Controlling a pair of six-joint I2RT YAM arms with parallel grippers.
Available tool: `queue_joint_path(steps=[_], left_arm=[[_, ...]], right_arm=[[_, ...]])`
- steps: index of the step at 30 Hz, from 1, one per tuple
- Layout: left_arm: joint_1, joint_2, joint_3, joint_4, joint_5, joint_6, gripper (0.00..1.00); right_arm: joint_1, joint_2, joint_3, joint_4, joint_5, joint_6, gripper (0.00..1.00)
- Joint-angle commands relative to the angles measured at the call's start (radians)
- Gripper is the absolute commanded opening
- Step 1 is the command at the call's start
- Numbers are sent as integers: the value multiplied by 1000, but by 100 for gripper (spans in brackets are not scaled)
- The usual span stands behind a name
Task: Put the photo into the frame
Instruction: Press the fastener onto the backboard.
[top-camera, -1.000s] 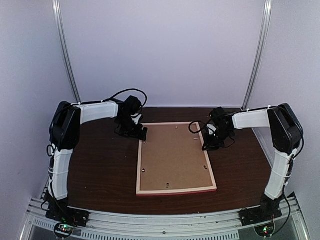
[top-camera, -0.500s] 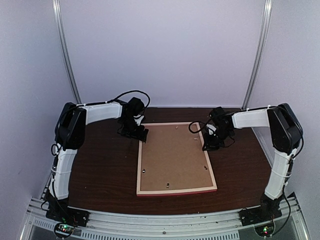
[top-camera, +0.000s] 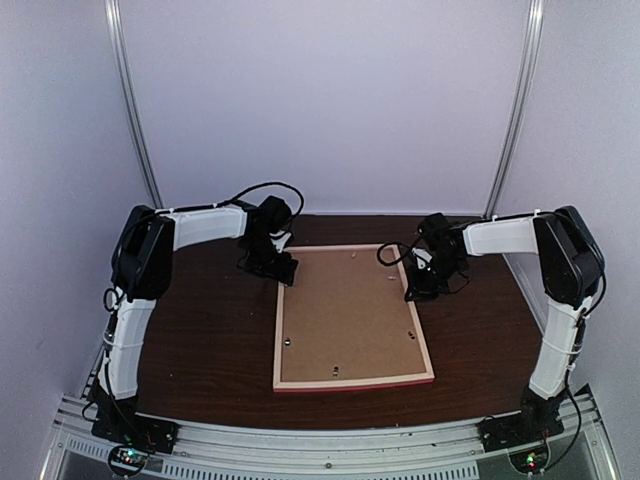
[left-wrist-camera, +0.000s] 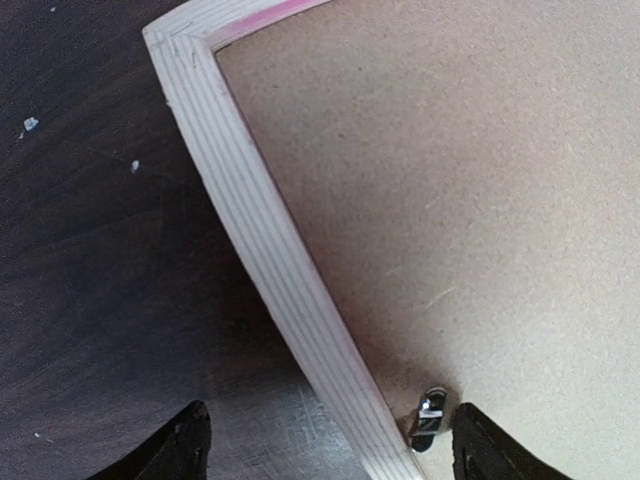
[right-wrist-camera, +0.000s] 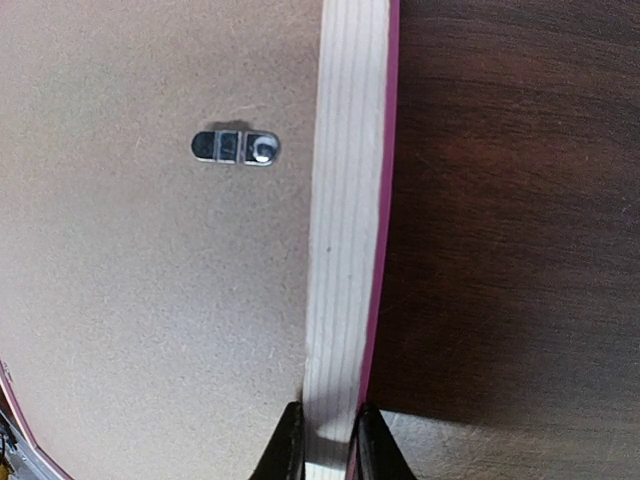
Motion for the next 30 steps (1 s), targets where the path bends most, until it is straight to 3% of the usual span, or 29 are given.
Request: queue_joint_path(steps=[1,9,22,26,30], left_arm=[[-9,22,-4,-8,-25,20,81],[-9,16,-9,-17,-51,22,71],[-2,18,-30,-5,-18,-1,44],[0,10,-32,-1,3,-2,42],[0,-11,-37,12,55,-8,53]], right_arm=[[9,44,-3,-16,-13,-6,5],[10,43,-13,-8,-16,-6,5],[10,37,-29,-5,-18,-10,5],[9,35,-30,-6,-18,-10,5],[10,34,-28,-10,-19,-11,5]])
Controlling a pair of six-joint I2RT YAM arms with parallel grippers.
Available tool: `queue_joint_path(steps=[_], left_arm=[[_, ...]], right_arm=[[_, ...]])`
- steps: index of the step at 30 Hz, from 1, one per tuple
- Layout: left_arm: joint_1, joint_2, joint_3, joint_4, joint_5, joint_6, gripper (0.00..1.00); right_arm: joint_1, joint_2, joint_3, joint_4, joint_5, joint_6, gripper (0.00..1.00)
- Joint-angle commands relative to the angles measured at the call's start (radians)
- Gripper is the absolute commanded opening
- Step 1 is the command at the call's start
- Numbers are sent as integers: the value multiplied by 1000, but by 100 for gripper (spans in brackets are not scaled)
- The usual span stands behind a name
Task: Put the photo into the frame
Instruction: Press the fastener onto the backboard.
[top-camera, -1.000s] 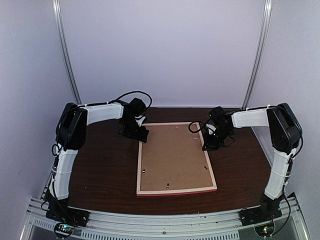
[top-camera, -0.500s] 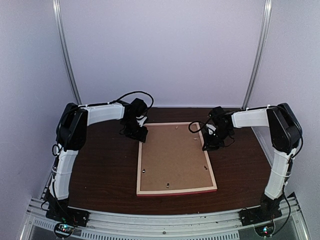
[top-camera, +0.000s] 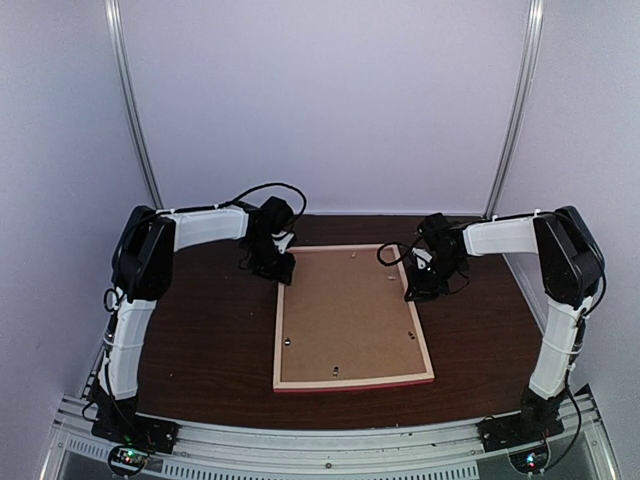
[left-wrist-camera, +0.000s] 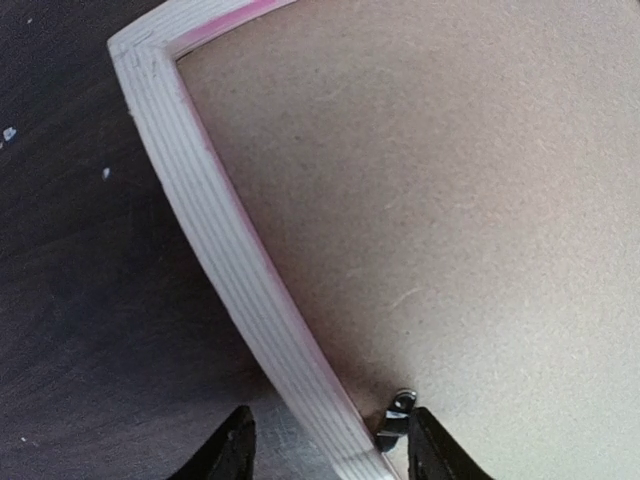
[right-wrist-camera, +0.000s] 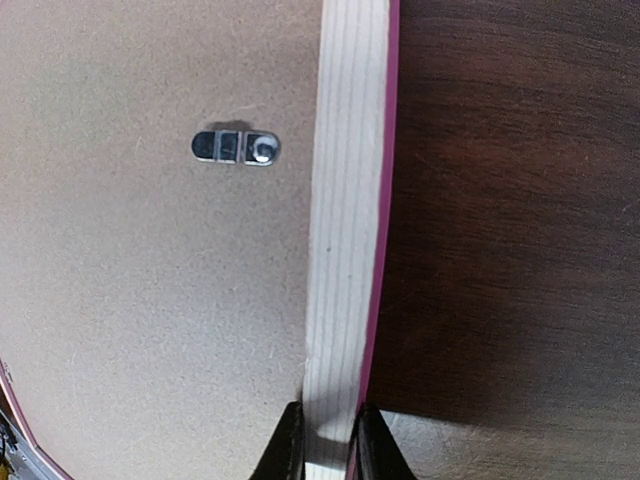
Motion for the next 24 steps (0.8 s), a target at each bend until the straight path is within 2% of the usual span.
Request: queue_joint_path(steps=[1,6,9,24], left_arm=[[11,-18,-32,0,35,-9,57],[14,-50,-45,23,38,-16,70],[17,-63,-49,35,28,-20,74],[40,-88,-60,99,9,-52,78]], right_arm=[[10,34,-26,-11,-18,-11,5],[10,39,-19,-14,-21,-14,5],[10,48,-14,-15,-25,-15,5],[10,70,-1,-16,-31,-19,5]])
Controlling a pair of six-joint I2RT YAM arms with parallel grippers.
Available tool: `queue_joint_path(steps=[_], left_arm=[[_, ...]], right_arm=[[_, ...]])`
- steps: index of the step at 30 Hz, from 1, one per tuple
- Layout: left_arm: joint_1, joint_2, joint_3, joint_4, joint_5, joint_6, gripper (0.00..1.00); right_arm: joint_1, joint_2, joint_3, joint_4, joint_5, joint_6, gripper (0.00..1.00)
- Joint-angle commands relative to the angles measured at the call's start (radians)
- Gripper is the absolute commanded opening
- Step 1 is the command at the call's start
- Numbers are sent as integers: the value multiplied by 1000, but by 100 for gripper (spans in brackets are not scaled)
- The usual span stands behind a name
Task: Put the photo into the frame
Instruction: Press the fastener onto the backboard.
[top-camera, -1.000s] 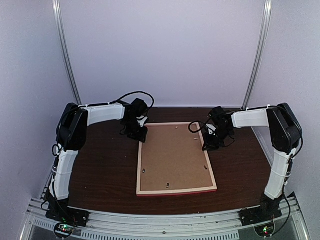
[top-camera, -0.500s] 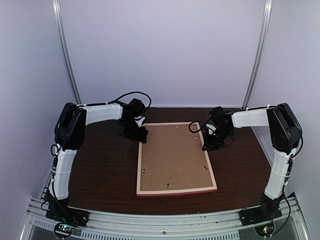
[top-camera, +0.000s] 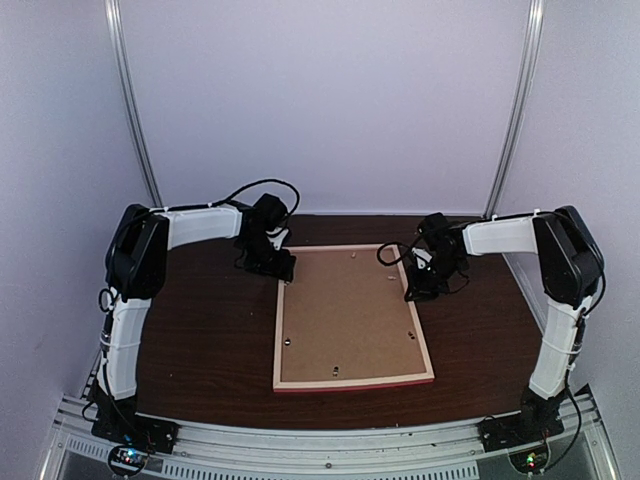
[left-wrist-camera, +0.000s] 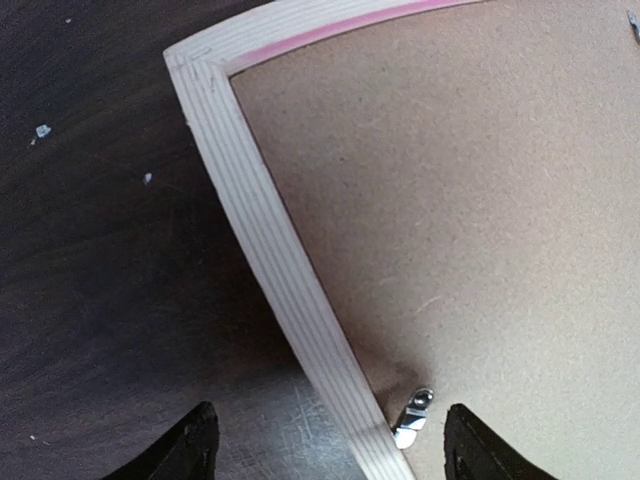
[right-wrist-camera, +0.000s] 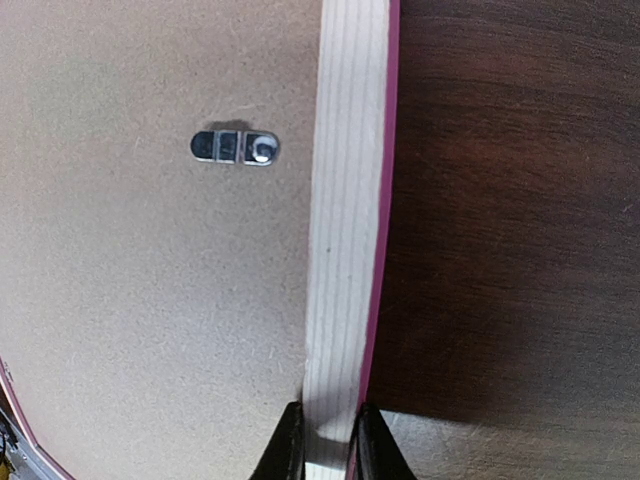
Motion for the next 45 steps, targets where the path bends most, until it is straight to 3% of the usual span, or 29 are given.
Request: queue_joint_path(steps=[1,12,29,45], left_arm=[[17,-43,-4,43,-12,-18,78],[18,12,39,-14,-99,-1,79],[-5,57,59,-92,-124,10,79],[-31,-5,-39,-83,-38,-34,79]], right_arm=[[11,67,-4,-12,-29,-19,5],[10,76,2,-11,-32,-17,5],[10,72,-14,-1,-36,-10,5],[10,70,-13,2,-43,-13,5]])
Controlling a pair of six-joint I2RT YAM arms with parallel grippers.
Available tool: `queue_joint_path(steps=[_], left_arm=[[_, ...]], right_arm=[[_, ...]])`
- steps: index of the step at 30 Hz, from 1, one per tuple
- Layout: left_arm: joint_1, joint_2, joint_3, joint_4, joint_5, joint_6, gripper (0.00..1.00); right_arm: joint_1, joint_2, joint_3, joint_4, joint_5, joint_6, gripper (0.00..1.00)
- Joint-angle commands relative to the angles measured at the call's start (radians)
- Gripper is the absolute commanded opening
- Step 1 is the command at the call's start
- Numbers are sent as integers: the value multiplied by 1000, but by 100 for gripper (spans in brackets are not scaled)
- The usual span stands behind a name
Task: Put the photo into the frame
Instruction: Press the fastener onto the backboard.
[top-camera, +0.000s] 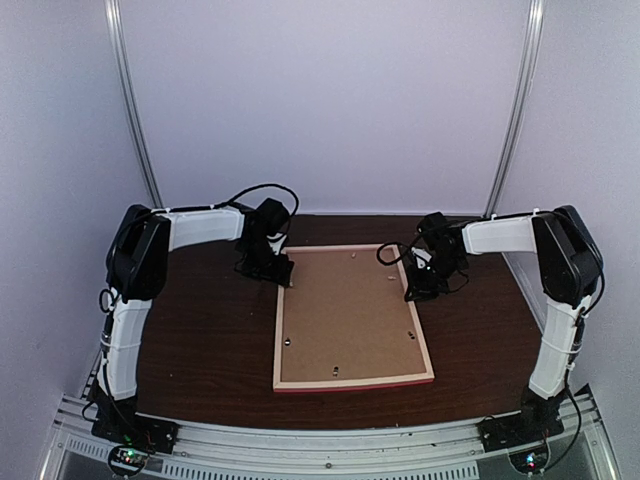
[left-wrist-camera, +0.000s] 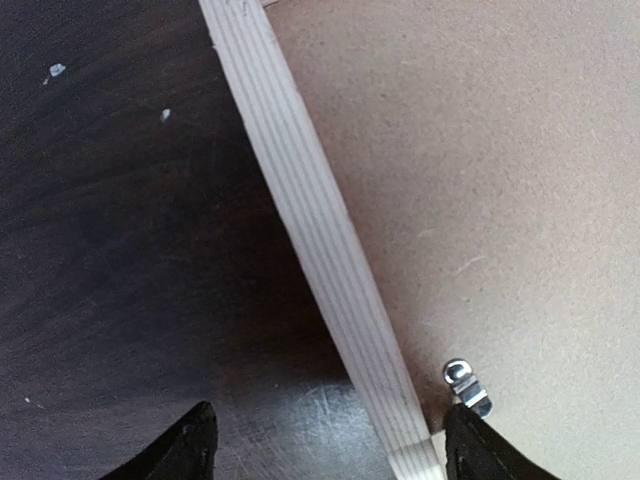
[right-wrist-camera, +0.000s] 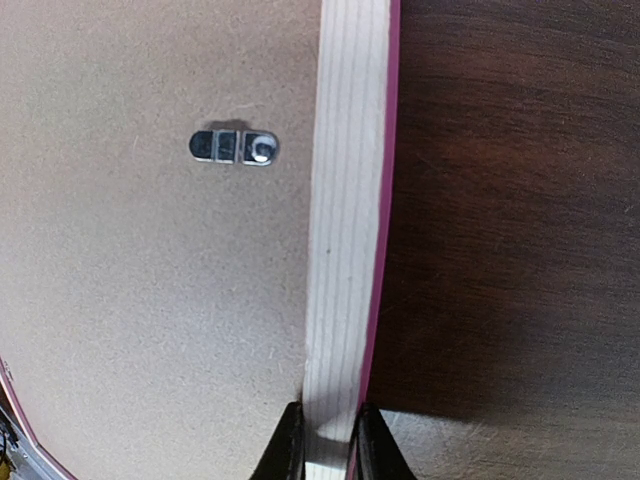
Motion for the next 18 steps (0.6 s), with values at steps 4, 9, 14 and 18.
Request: queue_joint_path(steps=[4,9,14,18], left_arm=[[-13,26,5,-32,25,6,79],[-13,57,40,-32,25,16,79],[-13,55,48,-32,88,22,79],[-14,55,48,-28,96,23,79]], right_arm=[[10,57,-35,25,-40,-6,5],[10,54,-45,28,-40,-5,5],[11,55,-49,33,-38,-3,5],[11,59,-47,36,-42,-2,5]])
